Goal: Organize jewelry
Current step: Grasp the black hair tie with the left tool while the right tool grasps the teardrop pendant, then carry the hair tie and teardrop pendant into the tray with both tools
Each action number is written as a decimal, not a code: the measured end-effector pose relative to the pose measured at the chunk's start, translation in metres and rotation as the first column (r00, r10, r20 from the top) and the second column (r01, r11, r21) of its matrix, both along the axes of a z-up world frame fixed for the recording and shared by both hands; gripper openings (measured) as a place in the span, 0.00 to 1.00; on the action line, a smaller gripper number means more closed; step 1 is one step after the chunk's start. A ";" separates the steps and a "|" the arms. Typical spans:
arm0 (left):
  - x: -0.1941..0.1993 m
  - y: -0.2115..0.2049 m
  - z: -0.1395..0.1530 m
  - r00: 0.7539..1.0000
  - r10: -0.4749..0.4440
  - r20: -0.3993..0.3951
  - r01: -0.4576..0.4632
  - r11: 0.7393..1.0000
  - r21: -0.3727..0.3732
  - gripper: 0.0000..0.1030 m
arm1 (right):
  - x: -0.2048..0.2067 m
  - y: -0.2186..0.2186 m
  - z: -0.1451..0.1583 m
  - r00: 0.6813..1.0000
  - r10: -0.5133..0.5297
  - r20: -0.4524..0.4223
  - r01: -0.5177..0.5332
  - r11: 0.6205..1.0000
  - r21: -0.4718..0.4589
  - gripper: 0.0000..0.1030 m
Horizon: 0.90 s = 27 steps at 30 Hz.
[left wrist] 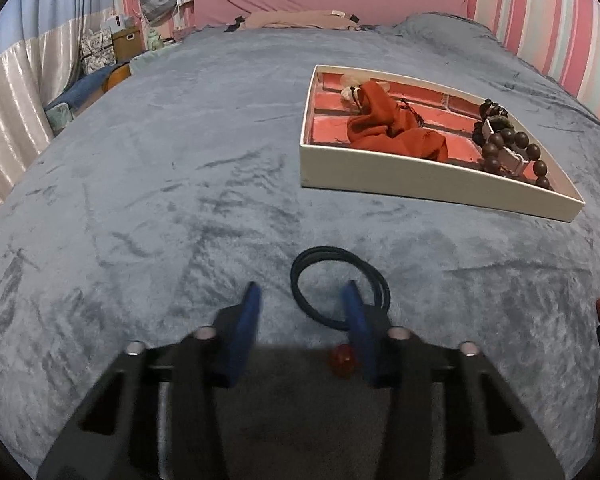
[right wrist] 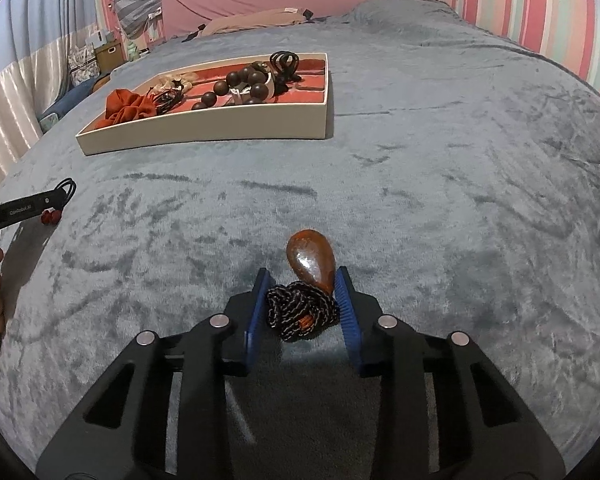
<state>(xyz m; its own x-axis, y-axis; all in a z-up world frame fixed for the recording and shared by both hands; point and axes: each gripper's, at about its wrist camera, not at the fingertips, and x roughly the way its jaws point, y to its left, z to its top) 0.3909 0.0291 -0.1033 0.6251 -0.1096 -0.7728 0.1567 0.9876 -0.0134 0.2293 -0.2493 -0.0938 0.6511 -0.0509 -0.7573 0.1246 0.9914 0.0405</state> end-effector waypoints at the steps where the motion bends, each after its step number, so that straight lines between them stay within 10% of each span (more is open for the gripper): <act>1: 0.000 0.000 0.000 1.000 -0.006 0.000 0.006 1.000 -0.003 0.27 | 0.000 0.000 0.000 1.000 -0.002 0.001 0.002 1.000 0.003 0.31; 7: -0.005 -0.001 0.002 1.000 -0.022 0.014 0.022 1.000 -0.010 0.04 | 0.001 0.000 0.001 1.000 -0.009 0.005 0.009 1.000 -0.001 0.28; 27: -0.030 -0.006 0.055 0.990 -0.048 0.132 0.056 0.997 -0.054 0.03 | 0.011 0.000 0.047 0.991 -0.017 0.131 0.020 1.000 -0.016 0.26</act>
